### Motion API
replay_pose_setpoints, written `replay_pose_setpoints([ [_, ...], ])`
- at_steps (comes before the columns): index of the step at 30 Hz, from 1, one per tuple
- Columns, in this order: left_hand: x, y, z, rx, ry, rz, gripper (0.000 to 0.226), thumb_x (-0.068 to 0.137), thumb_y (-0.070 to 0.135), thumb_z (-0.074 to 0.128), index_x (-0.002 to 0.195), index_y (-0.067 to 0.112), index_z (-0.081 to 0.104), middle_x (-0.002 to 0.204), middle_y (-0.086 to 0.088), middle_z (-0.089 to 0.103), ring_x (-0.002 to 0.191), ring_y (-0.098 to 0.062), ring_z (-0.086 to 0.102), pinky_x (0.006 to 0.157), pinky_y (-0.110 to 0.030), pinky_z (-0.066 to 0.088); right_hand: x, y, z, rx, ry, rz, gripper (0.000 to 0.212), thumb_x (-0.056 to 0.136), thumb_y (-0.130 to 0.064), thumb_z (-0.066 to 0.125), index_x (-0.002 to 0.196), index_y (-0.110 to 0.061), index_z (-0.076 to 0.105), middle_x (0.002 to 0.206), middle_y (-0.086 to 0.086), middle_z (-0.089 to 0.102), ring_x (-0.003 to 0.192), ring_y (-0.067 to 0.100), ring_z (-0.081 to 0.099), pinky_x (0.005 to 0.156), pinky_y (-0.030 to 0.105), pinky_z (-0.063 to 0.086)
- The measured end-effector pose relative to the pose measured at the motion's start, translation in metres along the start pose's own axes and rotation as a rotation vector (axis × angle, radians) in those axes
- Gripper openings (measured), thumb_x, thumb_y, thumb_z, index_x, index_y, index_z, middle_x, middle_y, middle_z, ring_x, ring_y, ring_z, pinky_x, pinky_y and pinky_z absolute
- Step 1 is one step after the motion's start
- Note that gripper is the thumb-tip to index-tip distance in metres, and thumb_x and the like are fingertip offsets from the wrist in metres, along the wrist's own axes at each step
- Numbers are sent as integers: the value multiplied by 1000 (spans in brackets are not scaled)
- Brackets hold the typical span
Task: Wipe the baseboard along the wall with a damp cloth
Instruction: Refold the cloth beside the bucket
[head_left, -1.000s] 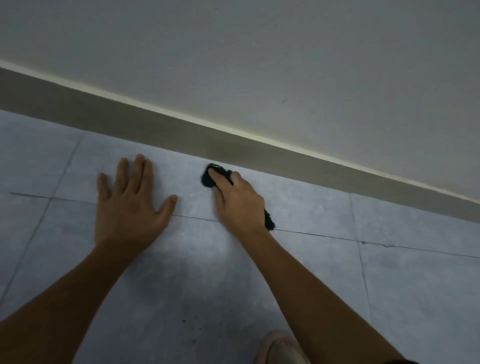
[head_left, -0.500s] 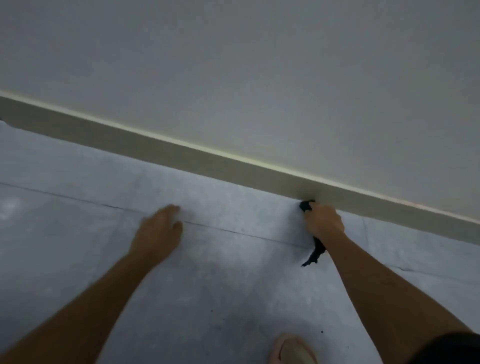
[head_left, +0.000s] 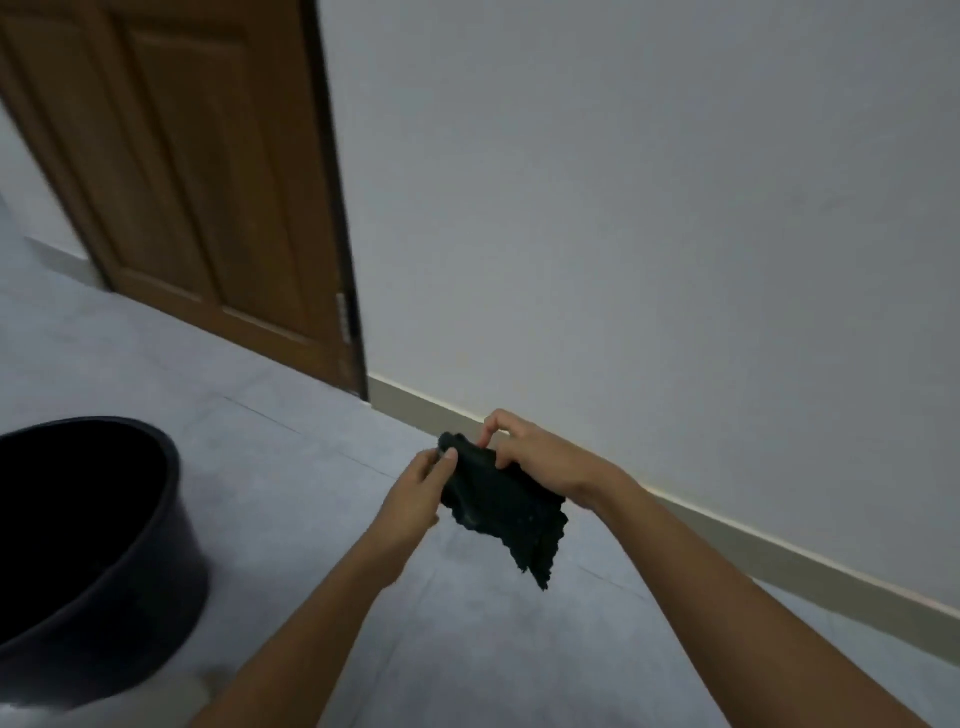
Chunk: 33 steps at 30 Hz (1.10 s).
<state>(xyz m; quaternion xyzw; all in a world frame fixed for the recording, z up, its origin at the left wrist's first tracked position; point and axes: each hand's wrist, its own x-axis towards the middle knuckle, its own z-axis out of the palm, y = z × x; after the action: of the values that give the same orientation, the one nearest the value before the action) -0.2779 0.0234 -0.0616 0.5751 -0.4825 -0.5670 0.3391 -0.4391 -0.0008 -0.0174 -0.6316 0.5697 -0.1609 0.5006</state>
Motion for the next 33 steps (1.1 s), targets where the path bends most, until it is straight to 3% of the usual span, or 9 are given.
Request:
replay_pose_setpoints([
  [4, -54, 38, -54, -7, 51, 130, 35, 92, 47, 48, 102, 18, 63, 96, 6, 68, 87, -9, 63, 57, -8, 46, -29, -70, 1, 28, -1, -62, 29, 79, -14, 57, 102, -28, 47, 82, 9, 64, 67, 23, 55, 53, 28, 42],
  [9, -109, 79, -110, -58, 111, 288, 28, 91, 43, 51, 94, 22, 69, 89, -4, 73, 79, -20, 68, 62, -25, 54, -54, -112, 27, 286, 15, -56, 23, 81, -24, 68, 99, -16, 56, 92, 13, 65, 75, 24, 61, 59, 30, 48],
  [12, -136, 94, -132, -37, 159, 407, 22, 94, 37, 50, 92, 24, 68, 84, -2, 70, 74, -17, 64, 59, -23, 53, -58, -112, 73, 817, -150, -36, 45, 89, -43, 55, 116, -9, 64, 116, 19, 66, 105, 35, 61, 88, 41, 49],
  [14, -147, 95, -145, 29, 261, 461, 19, 96, 32, 48, 94, 24, 66, 87, 3, 70, 80, -14, 65, 63, -19, 52, -55, -107, 108, 1058, -253, -47, 60, 89, -53, 48, 129, -9, 56, 128, 21, 59, 119, 38, 54, 96, 47, 45],
  [17, -161, 88, -177, 43, 448, 466, 18, 97, 28, 48, 101, 17, 62, 92, -3, 69, 86, -21, 65, 75, -34, 54, -54, -113, 155, 1199, -398, -66, 59, 86, -50, 51, 130, -10, 54, 134, 21, 55, 124, 41, 49, 100, 49, 45],
  [20, -169, 67, -215, 46, 525, 296, 22, 93, 32, 54, 109, 17, 52, 99, -7, 67, 89, -23, 65, 85, -44, 53, -51, -128, 177, 1142, -318, -147, 41, 90, -29, 57, 130, -23, 53, 127, 18, 59, 120, 40, 53, 85, 45, 54],
  [23, -174, 44, -247, 95, 492, 144, 35, 88, 34, 60, 114, 14, 47, 104, -11, 67, 92, -24, 67, 85, -44, 55, -38, -139, 181, 964, -291, -173, 56, 89, -9, 62, 130, -43, 42, 120, 14, 63, 108, 34, 63, 86, 43, 55],
  [26, -171, 27, -268, 158, 503, 62, 48, 89, 22, 62, 127, 19, 34, 112, -12, 58, 98, -26, 61, 81, -36, 52, -24, -149, 185, 669, -274, -136, 46, 85, 4, 62, 120, -27, 59, 120, 18, 62, 104, 33, 63, 82, 38, 57],
  [33, -115, 0, -286, 163, 441, -19, 28, 88, 22, 63, 116, 19, 64, 105, -1, 63, 102, -18, 58, 83, -26, 45, 42, -147, 199, 200, 47, -78, 15, 93, -21, 54, 100, -14, 65, 105, 4, 64, 99, 19, 57, 69, 22, 48],
])
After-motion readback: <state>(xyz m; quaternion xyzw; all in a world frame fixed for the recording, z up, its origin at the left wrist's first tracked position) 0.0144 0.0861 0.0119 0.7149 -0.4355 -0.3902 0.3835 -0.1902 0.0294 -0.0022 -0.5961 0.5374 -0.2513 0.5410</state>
